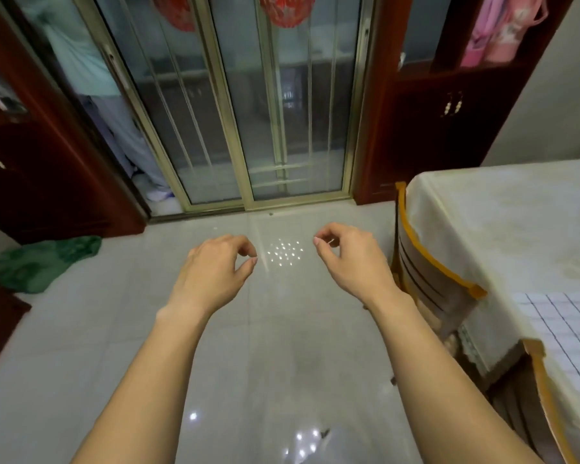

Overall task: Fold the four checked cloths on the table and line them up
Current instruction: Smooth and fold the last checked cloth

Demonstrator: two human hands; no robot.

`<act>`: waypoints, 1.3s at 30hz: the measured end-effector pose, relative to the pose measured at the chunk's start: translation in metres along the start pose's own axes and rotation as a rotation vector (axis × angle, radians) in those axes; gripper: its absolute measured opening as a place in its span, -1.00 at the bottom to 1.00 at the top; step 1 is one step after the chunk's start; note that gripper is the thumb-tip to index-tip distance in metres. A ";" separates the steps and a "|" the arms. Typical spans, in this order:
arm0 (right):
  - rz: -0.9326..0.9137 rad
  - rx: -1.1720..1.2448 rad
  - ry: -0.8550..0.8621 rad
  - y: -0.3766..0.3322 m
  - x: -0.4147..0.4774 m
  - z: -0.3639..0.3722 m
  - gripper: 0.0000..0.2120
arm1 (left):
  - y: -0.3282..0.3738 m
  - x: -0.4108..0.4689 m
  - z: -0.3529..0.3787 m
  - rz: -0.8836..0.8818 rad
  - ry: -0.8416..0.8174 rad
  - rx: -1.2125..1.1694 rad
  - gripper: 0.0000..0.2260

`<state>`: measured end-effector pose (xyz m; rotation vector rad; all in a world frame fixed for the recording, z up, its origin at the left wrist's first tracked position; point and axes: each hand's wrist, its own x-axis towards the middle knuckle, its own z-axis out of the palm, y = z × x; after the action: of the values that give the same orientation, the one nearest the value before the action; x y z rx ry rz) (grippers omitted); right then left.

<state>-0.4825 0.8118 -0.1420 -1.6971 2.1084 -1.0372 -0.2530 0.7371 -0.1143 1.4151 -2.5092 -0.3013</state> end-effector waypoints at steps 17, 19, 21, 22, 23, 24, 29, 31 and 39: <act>0.082 -0.169 0.022 0.101 0.245 0.020 -0.86 | -0.012 0.288 0.060 0.067 -0.100 -0.048 -0.95; 0.127 -0.195 0.028 0.114 0.279 0.021 -0.85 | -0.014 0.335 0.066 0.102 -0.122 -0.067 -0.92; 0.175 -0.221 0.048 0.124 0.317 0.017 -0.84 | -0.014 0.387 0.066 0.142 -0.140 -0.092 -0.90; 0.199 -0.237 0.068 0.128 0.338 0.014 -0.84 | -0.013 0.414 0.064 0.169 -0.140 -0.105 -0.90; 0.222 -0.250 0.090 0.130 0.359 0.010 -0.84 | -0.011 0.441 0.063 0.199 -0.132 -0.121 -0.90; 0.243 -0.253 0.115 0.132 0.379 0.006 -0.84 | -0.009 0.466 0.060 0.231 -0.123 -0.140 -0.92; 0.324 -0.240 0.241 0.153 0.452 -0.001 -0.84 | 0.003 0.564 0.066 0.336 -0.151 -0.195 -0.94; 0.369 -0.242 0.255 0.171 0.468 0.002 -0.85 | 0.010 0.594 0.077 0.369 -0.213 -0.206 -0.93; 0.445 -0.182 0.298 0.243 0.566 -0.017 -0.88 | 0.053 0.726 0.116 0.451 -0.279 -0.193 -0.90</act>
<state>-0.8421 0.3120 -0.1541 -1.1010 2.6741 -1.0290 -0.6949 0.1469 -0.1285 0.7486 -2.8330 -0.6647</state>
